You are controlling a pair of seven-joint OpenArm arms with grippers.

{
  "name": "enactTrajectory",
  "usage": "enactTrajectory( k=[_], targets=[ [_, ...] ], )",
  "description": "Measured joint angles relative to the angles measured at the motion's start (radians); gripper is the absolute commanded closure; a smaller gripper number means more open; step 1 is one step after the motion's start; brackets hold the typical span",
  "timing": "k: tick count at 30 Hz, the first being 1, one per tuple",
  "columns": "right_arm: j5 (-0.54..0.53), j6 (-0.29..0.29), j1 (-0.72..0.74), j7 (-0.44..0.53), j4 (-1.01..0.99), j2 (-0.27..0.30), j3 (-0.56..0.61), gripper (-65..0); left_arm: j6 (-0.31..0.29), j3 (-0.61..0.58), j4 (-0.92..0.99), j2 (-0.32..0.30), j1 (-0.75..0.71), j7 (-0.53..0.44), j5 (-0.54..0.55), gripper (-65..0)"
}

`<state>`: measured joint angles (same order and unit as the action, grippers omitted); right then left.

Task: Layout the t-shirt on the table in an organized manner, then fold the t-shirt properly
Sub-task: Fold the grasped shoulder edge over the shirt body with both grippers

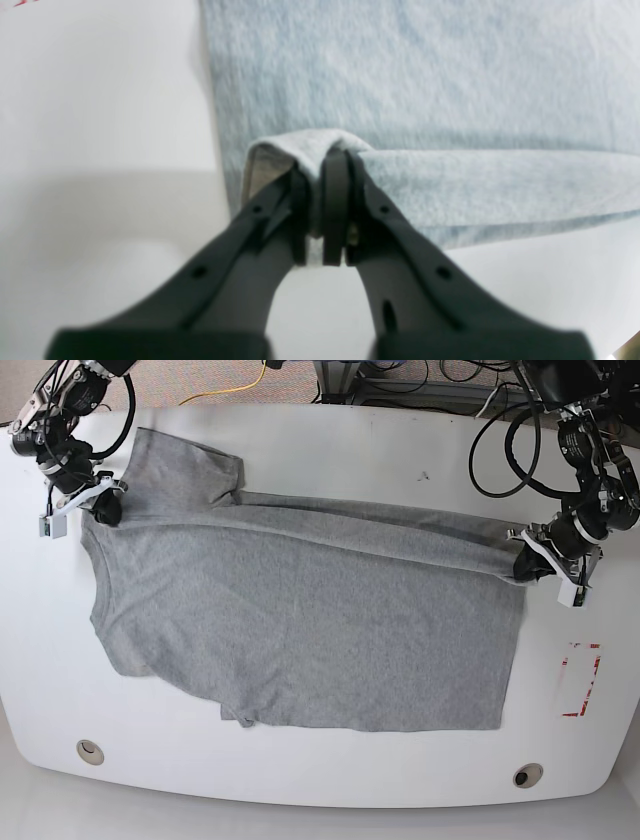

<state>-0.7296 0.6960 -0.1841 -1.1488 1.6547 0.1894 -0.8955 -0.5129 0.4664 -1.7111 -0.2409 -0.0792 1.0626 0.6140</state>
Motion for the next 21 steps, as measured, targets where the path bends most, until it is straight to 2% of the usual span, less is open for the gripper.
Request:
enactTrajectory(
  k=[17,21],
  targets=[
    [0.001,0.0,0.079,0.0,-0.002,0.018,0.051,0.0,0.0,-0.001,0.119,-0.001,0.06,-0.002,0.004,-2.1],
    [0.042,0.001,0.1,0.0,-0.002,0.017,0.051,0.0,0.001,-0.001,0.14,0.0,0.063,-0.005,0.003,-2.1]
  ],
)
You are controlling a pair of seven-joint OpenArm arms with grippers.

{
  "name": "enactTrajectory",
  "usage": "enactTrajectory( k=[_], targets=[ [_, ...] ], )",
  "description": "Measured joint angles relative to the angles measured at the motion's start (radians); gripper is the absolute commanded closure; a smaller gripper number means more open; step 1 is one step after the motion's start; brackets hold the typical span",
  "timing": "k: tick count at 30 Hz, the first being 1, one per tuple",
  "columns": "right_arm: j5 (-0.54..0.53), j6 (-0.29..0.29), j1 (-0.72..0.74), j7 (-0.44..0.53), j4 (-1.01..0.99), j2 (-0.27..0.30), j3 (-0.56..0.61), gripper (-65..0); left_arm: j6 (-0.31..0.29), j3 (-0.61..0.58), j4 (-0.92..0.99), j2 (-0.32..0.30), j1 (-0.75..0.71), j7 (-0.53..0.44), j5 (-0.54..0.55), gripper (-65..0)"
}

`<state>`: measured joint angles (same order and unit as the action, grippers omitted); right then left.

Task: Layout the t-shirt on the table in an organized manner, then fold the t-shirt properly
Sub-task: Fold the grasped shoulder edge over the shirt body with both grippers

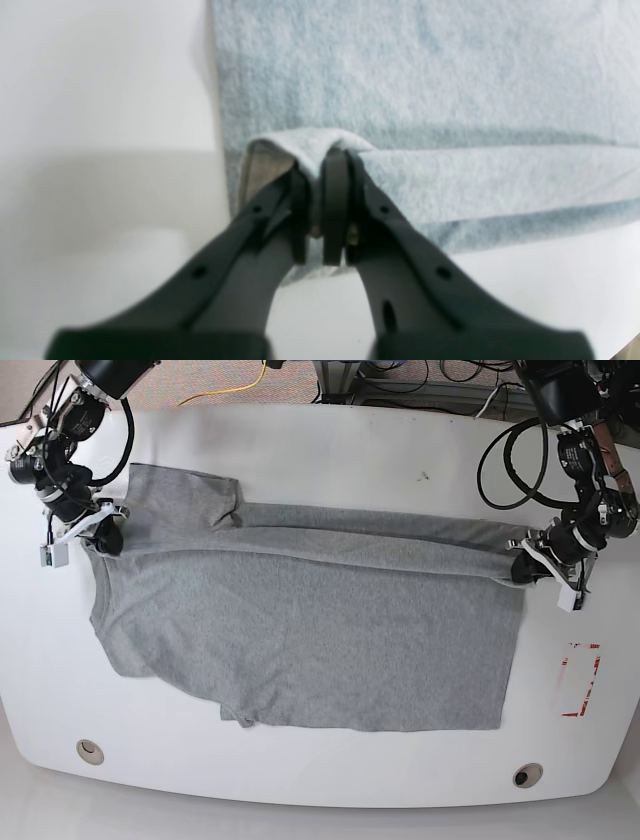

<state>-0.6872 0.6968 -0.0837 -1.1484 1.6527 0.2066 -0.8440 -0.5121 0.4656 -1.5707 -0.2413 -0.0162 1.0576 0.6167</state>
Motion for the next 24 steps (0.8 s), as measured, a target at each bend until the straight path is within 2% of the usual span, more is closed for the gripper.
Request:
enactTrajectory(
  k=[11,24],
  targets=[
    [0.081,0.0,0.038,0.003,-0.004,-0.004,0.0,0.0,0.0,0.0,0.047,0.0,0.019,-0.003,0.0,-2.2],
    [0.082,0.0,0.07,0.003,-0.111,0.002,0.0,0.0,-0.003,-0.025,0.058,0.0,0.042,-0.029,-0.06,-2.2]
  ],
)
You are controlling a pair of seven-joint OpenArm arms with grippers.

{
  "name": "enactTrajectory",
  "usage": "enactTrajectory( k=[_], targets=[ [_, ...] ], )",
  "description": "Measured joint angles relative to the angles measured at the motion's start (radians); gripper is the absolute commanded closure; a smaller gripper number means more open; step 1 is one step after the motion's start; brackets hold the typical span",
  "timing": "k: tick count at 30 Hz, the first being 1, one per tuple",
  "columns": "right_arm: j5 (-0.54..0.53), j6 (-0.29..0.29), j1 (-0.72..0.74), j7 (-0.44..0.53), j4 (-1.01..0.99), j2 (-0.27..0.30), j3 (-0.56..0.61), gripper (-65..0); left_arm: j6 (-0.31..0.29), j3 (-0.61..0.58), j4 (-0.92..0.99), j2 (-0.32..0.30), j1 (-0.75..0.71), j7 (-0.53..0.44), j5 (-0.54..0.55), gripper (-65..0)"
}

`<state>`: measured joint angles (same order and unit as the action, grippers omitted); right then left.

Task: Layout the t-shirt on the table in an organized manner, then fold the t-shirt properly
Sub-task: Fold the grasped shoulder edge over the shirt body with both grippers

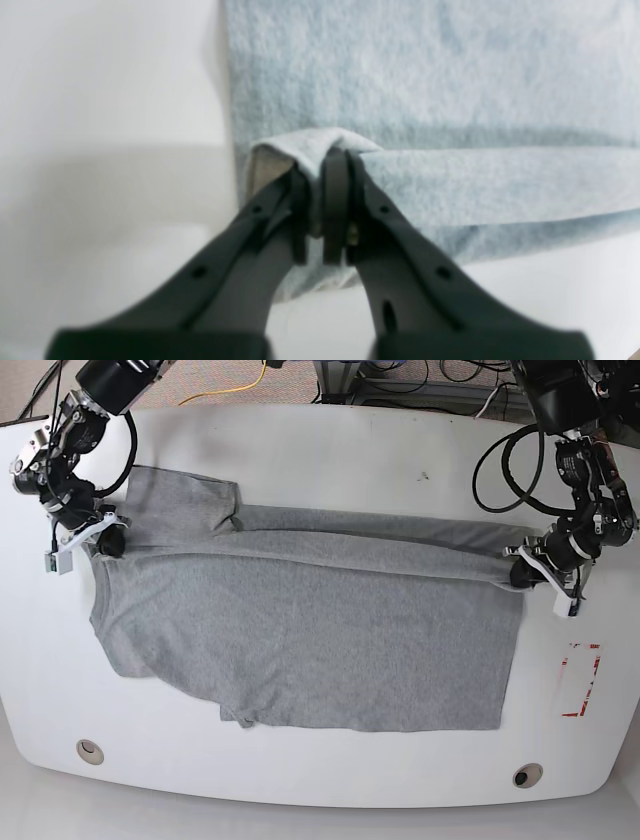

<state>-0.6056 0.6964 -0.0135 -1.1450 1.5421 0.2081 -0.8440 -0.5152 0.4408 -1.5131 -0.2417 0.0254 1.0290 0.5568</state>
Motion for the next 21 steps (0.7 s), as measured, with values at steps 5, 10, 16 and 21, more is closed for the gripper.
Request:
enactTrajectory(
  k=[5,10,16,21],
  targets=[
    [0.0,0.0,0.002,0.004,0.0,0.0,0.0,0.0,-0.001,-0.017,0.0,0.0,0.009,0.002,0.001,-2.2],
    [0.003,0.0,0.018,0.0,-0.001,0.0,-0.002,0.0,0.0,-0.017,0.0,0.0,0.008,-0.004,0.001,-2.2],
    [-0.001,0.001,0.033,0.001,-0.001,0.019,0.001,0.0,0.0,-0.017,0.0,0.0,0.008,-0.001,0.001,-2.2],
    [0.003,0.0,0.031,-0.001,-0.001,0.022,-0.001,0.0,0.0,-0.018,0.0,0.0,0.008,-0.001,0.001,-2.2]
  ],
)
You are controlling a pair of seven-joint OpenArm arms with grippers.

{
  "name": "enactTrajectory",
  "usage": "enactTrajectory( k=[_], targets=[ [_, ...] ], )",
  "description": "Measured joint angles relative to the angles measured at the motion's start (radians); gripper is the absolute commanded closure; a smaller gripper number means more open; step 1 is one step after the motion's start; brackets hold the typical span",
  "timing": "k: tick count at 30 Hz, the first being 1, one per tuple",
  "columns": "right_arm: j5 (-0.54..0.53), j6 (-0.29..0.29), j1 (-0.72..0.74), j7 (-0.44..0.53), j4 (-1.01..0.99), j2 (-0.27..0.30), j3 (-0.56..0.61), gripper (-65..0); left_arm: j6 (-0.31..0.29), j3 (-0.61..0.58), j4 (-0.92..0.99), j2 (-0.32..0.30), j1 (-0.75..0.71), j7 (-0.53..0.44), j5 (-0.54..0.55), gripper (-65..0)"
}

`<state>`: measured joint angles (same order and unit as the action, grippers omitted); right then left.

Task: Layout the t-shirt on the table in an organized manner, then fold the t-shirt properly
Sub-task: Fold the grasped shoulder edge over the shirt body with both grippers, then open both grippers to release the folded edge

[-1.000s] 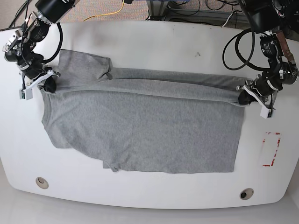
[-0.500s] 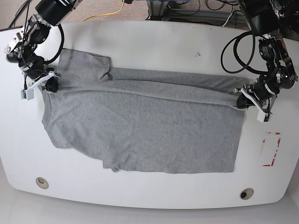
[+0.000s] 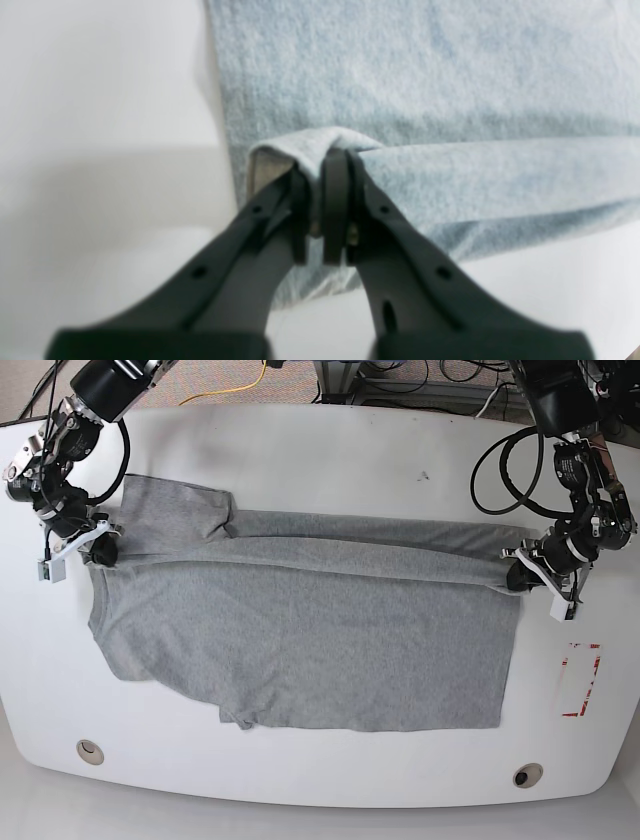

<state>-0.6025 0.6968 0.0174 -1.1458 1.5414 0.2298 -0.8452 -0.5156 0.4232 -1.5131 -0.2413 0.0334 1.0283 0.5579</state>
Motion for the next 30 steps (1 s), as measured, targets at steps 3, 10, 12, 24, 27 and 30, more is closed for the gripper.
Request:
enactTrajectory(
  k=[3,10,12,24,27,30],
  targets=[
    [-0.003,0.0,0.004,0.0,0.0,-0.002,0.001,0.0,0.0,0.0,0.0,0.0,0.0,0.0,0.0,-2.2],
    [-0.003,0.0,0.014,0.001,-0.001,-0.002,0.001,-0.2,0.0,0.0,0.0,0.0,0.0,0.0,0.0,-2.2],
    [-0.003,0.0,0.015,0.0,-0.001,-0.002,0.001,-0.2,0.0,0.0,0.0,0.0,0.0,-0.001,0.0,-2.2],
    [-0.002,0.0,0.035,0.008,-0.002,0.0,0.001,-6.0,0.0,0.0,0.0,-0.001,0.023,0.003,-0.006,-2.2],
    [-0.002,-0.001,0.035,0.008,-0.002,0.0,0.0,-8.6,0.0,0.0,0.0,-0.003,0.036,-0.002,-0.004,-2.4],
    [-0.001,0.0,0.035,0.008,-0.003,0.0,0.0,-17.8,0.0,0.0,0.0,-0.003,0.039,-0.005,-0.003,-2.5]
  ],
)
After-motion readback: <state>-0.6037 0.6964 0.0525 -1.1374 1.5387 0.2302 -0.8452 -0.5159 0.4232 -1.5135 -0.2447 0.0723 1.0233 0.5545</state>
